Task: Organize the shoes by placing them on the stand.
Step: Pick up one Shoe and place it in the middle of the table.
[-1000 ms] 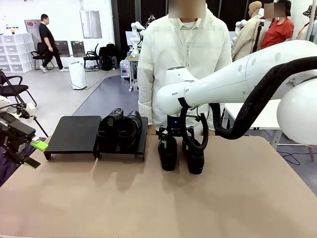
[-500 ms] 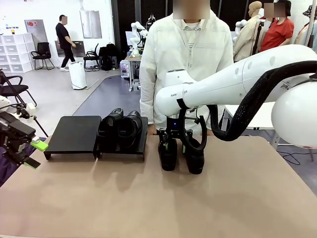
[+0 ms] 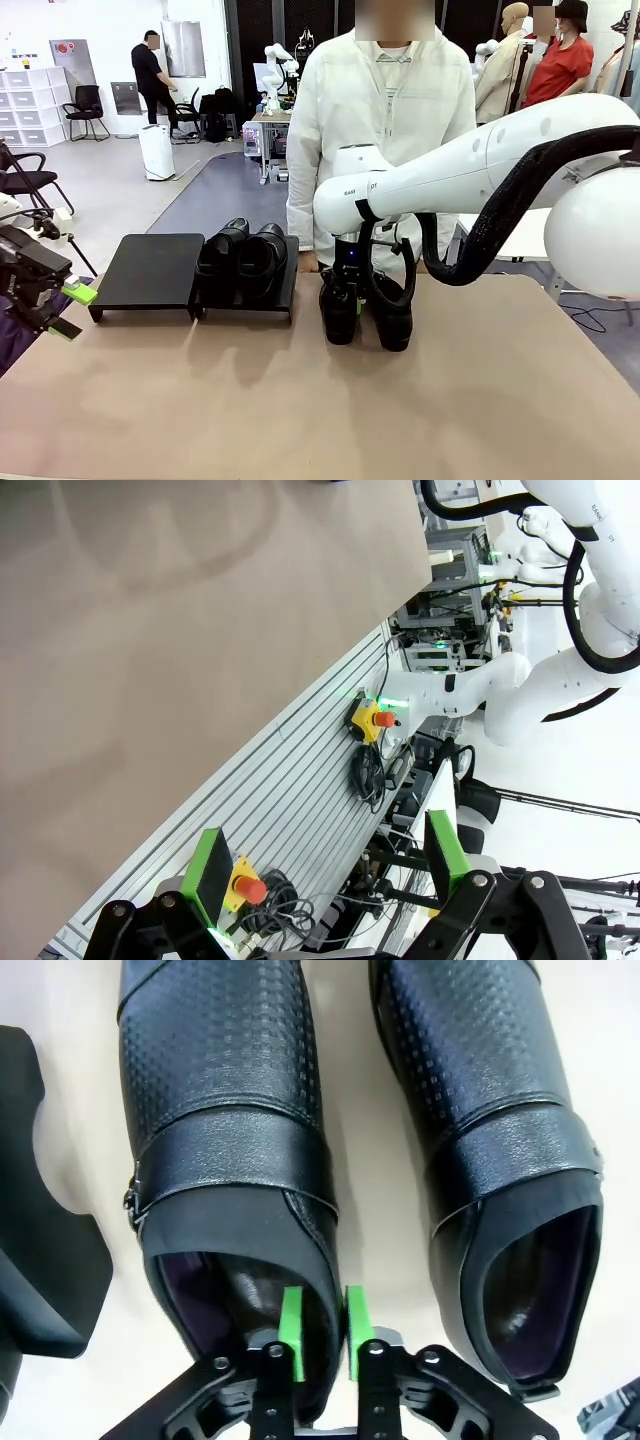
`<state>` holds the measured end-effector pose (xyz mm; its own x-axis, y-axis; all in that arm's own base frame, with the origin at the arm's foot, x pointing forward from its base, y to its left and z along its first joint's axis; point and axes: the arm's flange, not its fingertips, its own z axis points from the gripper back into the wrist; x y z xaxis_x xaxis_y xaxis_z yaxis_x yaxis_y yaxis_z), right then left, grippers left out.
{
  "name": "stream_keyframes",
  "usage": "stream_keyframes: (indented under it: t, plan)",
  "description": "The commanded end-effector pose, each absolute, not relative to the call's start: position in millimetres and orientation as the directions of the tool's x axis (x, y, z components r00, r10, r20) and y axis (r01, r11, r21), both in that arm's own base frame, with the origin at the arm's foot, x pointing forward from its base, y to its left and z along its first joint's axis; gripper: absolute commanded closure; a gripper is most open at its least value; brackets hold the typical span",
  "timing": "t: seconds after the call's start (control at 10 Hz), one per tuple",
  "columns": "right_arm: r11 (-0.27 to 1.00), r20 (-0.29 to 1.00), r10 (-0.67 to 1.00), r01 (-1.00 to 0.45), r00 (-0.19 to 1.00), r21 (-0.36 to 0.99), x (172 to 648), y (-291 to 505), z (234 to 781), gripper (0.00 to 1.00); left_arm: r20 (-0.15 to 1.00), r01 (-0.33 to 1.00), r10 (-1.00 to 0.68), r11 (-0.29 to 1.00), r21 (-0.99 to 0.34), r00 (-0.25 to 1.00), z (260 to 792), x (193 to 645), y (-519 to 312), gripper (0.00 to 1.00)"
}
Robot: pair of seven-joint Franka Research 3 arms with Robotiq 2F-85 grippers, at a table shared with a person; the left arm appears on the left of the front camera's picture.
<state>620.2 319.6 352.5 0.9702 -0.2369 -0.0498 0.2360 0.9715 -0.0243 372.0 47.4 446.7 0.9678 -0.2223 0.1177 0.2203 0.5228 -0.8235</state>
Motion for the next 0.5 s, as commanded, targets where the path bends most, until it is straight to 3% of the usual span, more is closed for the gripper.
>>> stream_keyframes:
  t: [0.0, 0.4]
  plan:
    - [0.97, -0.062, -0.242, 0.241, 0.968, -0.019, 625, 322, 354, 1.0, 0.111, 0.215, -0.222, 0.524, -0.824, 0.969, 448, 371, 48, 0.0]
    - [0.987, -0.077, -0.152, 0.156, 0.985, 0.048, 609, 306, 378, 1.0, 0.111, 0.215, -0.222, 0.524, -0.824, 0.969, 448, 371, 48, 0.0]
